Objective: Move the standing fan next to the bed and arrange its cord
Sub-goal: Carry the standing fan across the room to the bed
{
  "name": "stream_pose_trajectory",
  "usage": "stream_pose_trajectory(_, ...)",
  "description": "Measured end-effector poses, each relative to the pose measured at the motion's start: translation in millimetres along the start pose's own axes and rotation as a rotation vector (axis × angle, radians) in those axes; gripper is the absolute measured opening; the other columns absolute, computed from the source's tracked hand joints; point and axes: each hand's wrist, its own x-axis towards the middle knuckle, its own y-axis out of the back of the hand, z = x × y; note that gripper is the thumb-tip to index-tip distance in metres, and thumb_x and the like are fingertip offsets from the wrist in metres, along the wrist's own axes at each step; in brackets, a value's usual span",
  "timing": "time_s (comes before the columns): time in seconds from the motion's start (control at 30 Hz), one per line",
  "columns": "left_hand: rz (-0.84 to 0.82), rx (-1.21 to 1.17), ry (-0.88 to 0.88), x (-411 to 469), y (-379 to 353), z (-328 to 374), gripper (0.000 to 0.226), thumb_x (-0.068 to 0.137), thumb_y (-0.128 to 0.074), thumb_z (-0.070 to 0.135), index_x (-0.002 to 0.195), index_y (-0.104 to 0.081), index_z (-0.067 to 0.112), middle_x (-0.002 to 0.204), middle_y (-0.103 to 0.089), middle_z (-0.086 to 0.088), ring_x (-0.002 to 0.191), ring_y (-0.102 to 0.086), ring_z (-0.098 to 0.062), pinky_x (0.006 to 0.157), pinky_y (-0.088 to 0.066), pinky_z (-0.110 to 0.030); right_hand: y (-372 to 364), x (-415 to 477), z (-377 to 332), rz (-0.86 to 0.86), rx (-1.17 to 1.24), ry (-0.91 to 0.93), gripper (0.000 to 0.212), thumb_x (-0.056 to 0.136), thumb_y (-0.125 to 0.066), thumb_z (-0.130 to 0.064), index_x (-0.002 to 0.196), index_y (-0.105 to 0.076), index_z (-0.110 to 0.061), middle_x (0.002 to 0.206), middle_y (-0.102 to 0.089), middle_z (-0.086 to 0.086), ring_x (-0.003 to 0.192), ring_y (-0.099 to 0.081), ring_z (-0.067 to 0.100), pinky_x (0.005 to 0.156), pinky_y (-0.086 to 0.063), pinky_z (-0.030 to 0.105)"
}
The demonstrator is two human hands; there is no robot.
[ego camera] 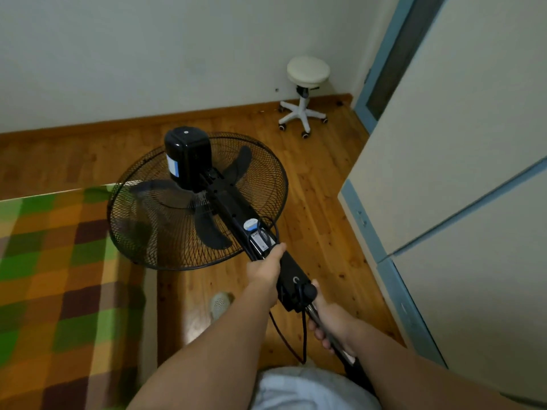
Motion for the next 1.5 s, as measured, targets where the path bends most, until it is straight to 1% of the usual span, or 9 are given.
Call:
stream_pose_trajectory(0.17,-0.026,0.001,-0.022,44.2,7.8,78.4,0.063,0.071,-0.088,0.035,0.12,-0.059,0.009,0.103,-0.071,-0.012,0.092,-0.07,-0.032,0.094,-0.057,-0.05,-15.1,19.4,-86.2,0.056,-0.008,0.013,0.087,0.074,-0.014,-0.093,0.072,-0.053,-0.015,0.051,-0.045,-0.002,0.043,-0.039,0.015,0.048,-0.034,0.026)
stream_pose_trajectory(0.3,-0.032,-0.016,-0.032,76.0,23.5,143.7,0.07,0.07,-0.088,0.037,0.126,-0.056,0.01,0.107,-0.071,-0.013,0.093,-0.071,-0.033,0.091,-0.058,-0.05,-35.0,29.1,-157.9,0.086,-0.017,0.018,0.085,0.077,-0.014,-0.092,0.071,-0.055,-0.017,0.051,-0.047,-0.004,0.043,-0.04,0.014,0.048,-0.035,0.025)
stream_pose_trajectory(0.43,-0.023,-0.034,-0.057,104.6,40.5,197.9,0.069,0.071,-0.088,0.037,0.125,-0.057,0.009,0.105,-0.071,-0.013,0.089,-0.071,-0.032,0.081,-0.059,-0.043,-54.7,40.1,-217.7,0.061,-0.02,0.038,0.085,0.076,-0.017,-0.092,0.071,-0.054,-0.017,0.053,-0.047,-0.002,0.045,-0.04,0.015,0.052,-0.035,0.029)
stream_pose_trajectory(0.6,-0.023,-0.06,-0.094,127.5,39.1,246.4,0.075,0.071,-0.088,0.037,0.132,-0.053,0.01,0.114,-0.068,-0.013,0.098,-0.068,-0.033,0.094,-0.056,-0.05,-58.0,52.2,-270.5,0.066,-0.026,0.066,0.084,0.079,-0.016,-0.09,0.069,-0.054,-0.016,0.054,-0.046,-0.001,0.046,-0.04,0.015,0.051,-0.035,0.029)
stream_pose_trajectory(0.87,0.03,-0.066,-0.096,182.4,3.6,316.5,0.073,0.071,-0.088,0.039,0.129,-0.054,0.012,0.114,-0.068,-0.012,0.101,-0.067,-0.033,0.097,-0.054,-0.052,-29.6,105.9,-353.7,0.041,-0.058,0.071,0.084,0.078,-0.015,-0.091,0.064,-0.053,-0.017,0.05,-0.047,-0.002,0.043,-0.041,0.016,0.053,-0.037,0.028)
stream_pose_trajectory(1.1,0.047,-0.059,-0.087,231.7,-54.3,384.3,0.07,0.071,-0.088,0.039,0.127,-0.057,0.009,0.111,-0.07,-0.012,0.099,-0.069,-0.033,0.095,-0.055,-0.051,28.0,157.8,-435.2,-0.034,-0.095,0.099,0.078,0.082,-0.011,-0.086,0.076,-0.057,-0.023,0.046,-0.051,-0.007,0.042,-0.045,0.011,0.05,-0.04,0.022)
stream_pose_trajectory(1.2,0.062,-0.068,-0.077,245.6,-69.9,404.3,0.076,0.07,-0.088,0.04,0.13,-0.055,0.009,0.115,-0.069,-0.013,0.101,-0.068,-0.034,0.097,-0.055,-0.052,44.4,176.1,-460.9,-0.05,-0.126,0.111,0.088,0.076,-0.01,-0.089,0.073,-0.059,-0.016,0.048,-0.05,-0.004,0.044,-0.046,0.012,0.053,-0.04,0.024)
stream_pose_trajectory(1.37,0.061,-0.097,-0.075,266.7,-85.5,438.9,0.076,0.071,-0.088,0.037,0.134,-0.053,0.01,0.117,-0.068,-0.013,0.104,-0.068,-0.034,0.098,-0.054,-0.052,59.4,195.8,-502.6,-0.049,-0.177,0.149,0.09,0.069,-0.008,-0.091,0.074,-0.06,-0.017,0.057,-0.053,0.0,0.057,-0.049,0.017,0.064,-0.043,0.03)
stream_pose_trajectory(1.5,0.077,-0.115,-0.074,288.9,-87.2,468.3,0.075,0.072,-0.088,0.038,0.132,-0.054,0.01,0.116,-0.068,-0.012,0.103,-0.068,-0.033,0.098,-0.054,-0.052,60.8,207.4,-539.8,-0.045,-0.231,0.152,0.094,0.062,-0.007,-0.093,0.07,-0.06,-0.016,0.055,-0.053,-0.002,0.057,-0.051,0.017,0.062,-0.043,0.029)
